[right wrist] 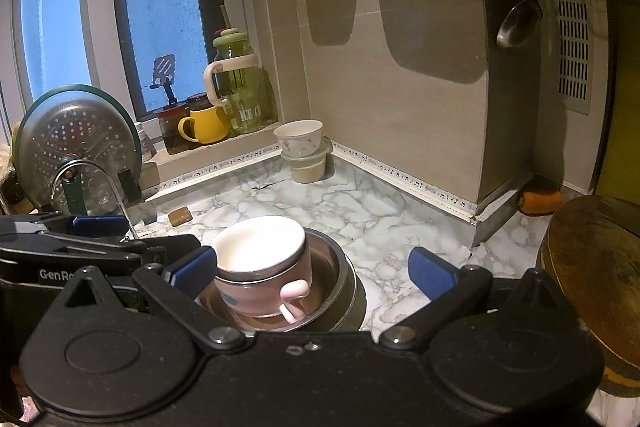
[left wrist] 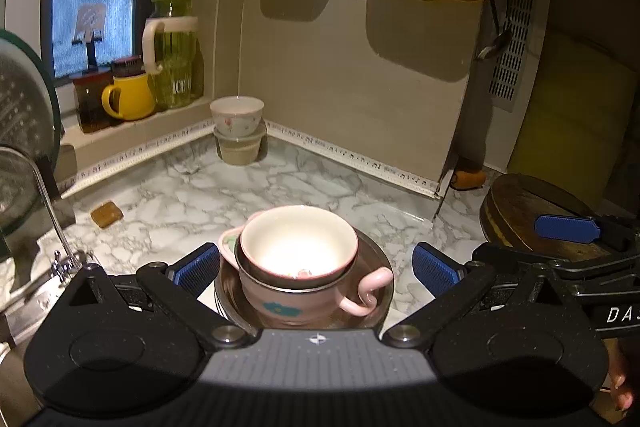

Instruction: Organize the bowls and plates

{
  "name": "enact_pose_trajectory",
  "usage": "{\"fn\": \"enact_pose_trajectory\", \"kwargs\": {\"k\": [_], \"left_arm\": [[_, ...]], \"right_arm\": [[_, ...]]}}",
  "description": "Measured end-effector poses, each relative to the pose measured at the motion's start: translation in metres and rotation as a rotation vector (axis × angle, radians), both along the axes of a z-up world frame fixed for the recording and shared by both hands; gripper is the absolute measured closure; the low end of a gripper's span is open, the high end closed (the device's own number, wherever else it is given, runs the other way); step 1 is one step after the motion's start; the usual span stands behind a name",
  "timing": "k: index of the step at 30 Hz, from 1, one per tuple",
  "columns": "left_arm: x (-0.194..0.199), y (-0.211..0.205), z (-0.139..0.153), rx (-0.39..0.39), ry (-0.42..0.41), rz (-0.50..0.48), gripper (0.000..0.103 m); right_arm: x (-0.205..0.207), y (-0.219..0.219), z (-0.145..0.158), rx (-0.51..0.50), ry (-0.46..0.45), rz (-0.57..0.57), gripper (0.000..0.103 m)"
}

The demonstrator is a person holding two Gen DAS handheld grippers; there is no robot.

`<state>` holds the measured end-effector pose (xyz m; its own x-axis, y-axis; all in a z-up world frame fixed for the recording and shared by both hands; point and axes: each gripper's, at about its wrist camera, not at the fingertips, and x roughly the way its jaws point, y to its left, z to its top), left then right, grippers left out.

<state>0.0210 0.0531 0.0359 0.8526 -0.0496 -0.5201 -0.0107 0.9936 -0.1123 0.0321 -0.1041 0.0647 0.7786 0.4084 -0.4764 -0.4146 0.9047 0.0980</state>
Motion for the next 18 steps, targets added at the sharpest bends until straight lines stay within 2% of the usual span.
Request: {"fn": "enact_pose_trajectory", "kwargs": {"k": [11,18], "left_arm": [[-0.0017,-0.0005,0.0002,-0.008,0.044,-0.001,0.000],[-0.0004,-0.0023,-0.0029,-0.040,0.098,-0.022,0.000]], "right_arm": [[-0.0042,0.0010,0.0005,-0.008,0.016,-0.009,0.000],[-0.0094,-0.0030,-0.0015,-0.004,0.032,-0.026,0.000]]}}
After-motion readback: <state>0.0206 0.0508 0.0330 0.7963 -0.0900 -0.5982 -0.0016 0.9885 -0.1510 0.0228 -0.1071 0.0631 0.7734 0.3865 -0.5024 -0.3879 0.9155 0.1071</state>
